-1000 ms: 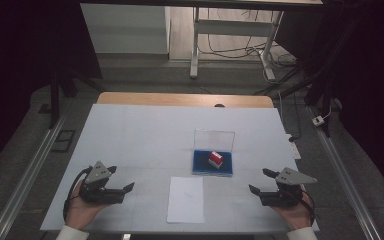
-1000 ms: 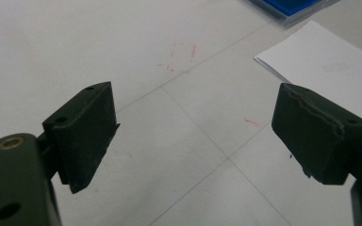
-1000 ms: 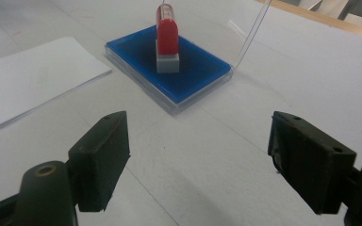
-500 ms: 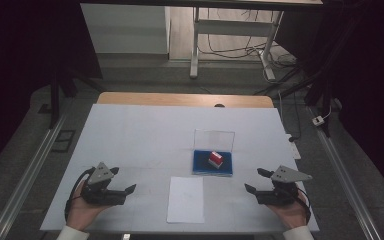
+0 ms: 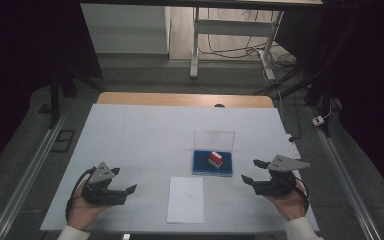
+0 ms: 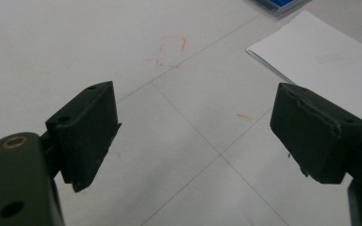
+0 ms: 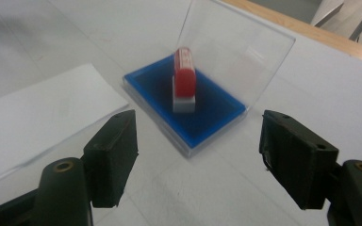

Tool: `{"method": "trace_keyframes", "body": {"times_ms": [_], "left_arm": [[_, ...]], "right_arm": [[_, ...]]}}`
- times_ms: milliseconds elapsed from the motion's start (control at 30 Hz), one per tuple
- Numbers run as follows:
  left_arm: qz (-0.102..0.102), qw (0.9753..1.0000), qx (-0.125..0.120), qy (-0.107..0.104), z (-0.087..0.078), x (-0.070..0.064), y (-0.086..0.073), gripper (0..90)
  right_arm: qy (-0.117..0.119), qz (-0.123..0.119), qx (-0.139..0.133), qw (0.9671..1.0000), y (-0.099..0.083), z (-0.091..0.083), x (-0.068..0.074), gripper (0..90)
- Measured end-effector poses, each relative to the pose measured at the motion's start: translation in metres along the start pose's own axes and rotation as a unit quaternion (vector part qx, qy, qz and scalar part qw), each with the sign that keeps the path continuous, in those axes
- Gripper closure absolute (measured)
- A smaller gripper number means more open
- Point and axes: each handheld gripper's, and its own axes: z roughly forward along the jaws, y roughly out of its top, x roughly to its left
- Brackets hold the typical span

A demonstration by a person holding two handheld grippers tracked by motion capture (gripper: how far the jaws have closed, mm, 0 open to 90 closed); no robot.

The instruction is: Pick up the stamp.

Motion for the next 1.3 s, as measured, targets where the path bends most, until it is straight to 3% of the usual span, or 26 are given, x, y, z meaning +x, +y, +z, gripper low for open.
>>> {"method": "trace_keyframes", "body": {"times_ms": [233, 467, 800, 1000, 1300], "left_arm": [[0.001, 1.0, 0.0, -0.003, 0.0, 0.001, 0.002, 15.6], [0.001, 1.0, 0.001, -0.004, 0.001, 0.001, 0.004, 15.5], [0.003, 1.0, 0.003, 0.001, 0.002, -0.001, 0.003, 15.8], [0.006, 0.9999, 0.009, 0.001, 0.006, -0.001, 0.004, 15.8], [0.011, 0.9998, 0.014, 0.0, 0.006, -0.003, 0.003, 15.8]], "right_arm": [[0.014, -0.007, 0.009, 0.9998, 0.018, 0.01, -0.004, 28.8], [0.025, -0.023, 0.019, 0.9993, 0.039, 0.026, 0.001, 28.9], [0.032, -0.021, 0.029, 0.9988, 0.049, 0.038, 0.002, 29.3], [0.034, -0.022, 0.05, 0.998, 0.055, 0.062, 0.003, 29.2], [0.027, -0.029, 0.066, 0.997, 0.059, 0.076, 0.006, 29.8]]}}
